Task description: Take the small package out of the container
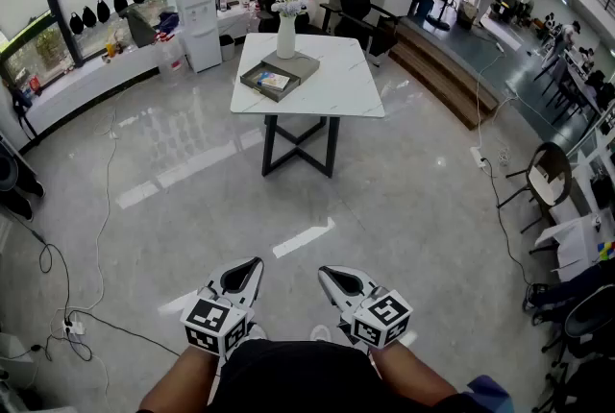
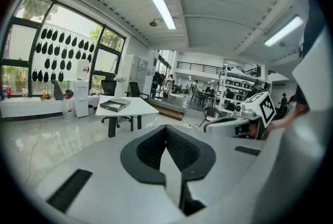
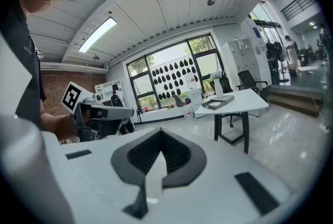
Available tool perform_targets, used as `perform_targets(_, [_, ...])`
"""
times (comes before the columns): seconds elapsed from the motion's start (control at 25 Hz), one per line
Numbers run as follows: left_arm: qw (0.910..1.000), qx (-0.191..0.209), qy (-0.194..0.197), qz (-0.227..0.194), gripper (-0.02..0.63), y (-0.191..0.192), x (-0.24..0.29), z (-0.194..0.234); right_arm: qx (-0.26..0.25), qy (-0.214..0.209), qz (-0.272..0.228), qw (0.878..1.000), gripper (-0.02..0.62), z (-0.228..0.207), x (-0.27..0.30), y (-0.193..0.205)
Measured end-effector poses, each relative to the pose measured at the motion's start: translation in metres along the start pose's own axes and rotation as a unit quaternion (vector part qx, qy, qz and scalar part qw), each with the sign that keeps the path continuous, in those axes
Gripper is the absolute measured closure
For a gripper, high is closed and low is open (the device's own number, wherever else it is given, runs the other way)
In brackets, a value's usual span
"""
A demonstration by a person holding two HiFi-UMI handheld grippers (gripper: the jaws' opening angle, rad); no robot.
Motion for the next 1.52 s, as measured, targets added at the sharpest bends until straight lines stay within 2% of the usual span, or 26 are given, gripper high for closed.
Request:
perform_targets(0.52, [0.9999, 0.011, 0.007, -0.001, 0.604, -0.009, 0.001, 0.004, -0.001, 0.000, -0.003, 1.000, 0.595, 0.003, 0.005, -0.007])
perform_targets(0.64, [0.9999, 0.008, 0.007, -0.001, 0.604, -0.005, -0.001, 0.005, 0.014, -0.009, -0.010, 1.000, 0.594, 0.006, 0.004, -0.006])
perform_targets(0.84, [1.0000, -0.001, 0.005, -0.002, 0.604, -0.003, -0.005, 0.017, 0.009, -0.010, -0.003, 1.000, 0.594, 0.015, 0.016, -0.003])
perform_targets(1.16, [0.9998, -0.016, -0.008, -0.002, 0.604, 0.006, -0.045, 0.074, 0.000, -0.031, -0.023, 0.999, 0.594, 0.055, 0.070, 0.002])
perform_targets(1.36, [0.9996, -0.027, -0.011, 0.005, 0.604, 0.014, -0.066, 0.104, -0.046, -0.010, -0.025, 0.999, 0.595, 0.082, 0.093, 0.003])
perform_targets(1.52, [0.9993, -0.035, -0.008, 0.005, 0.604, 0.019, -0.065, 0.121, -0.037, -0.001, -0.033, 0.999, 0.594, 0.081, 0.104, 0.002])
Point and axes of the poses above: the fingertips, and each gripper's own axes: x forward along the fingers, z to its left, y out of its underside, the point moved 9 cm from there along -x, backward along the fingers, and after that the axes turned 7 degrees about -z, right-handed, at the moved point
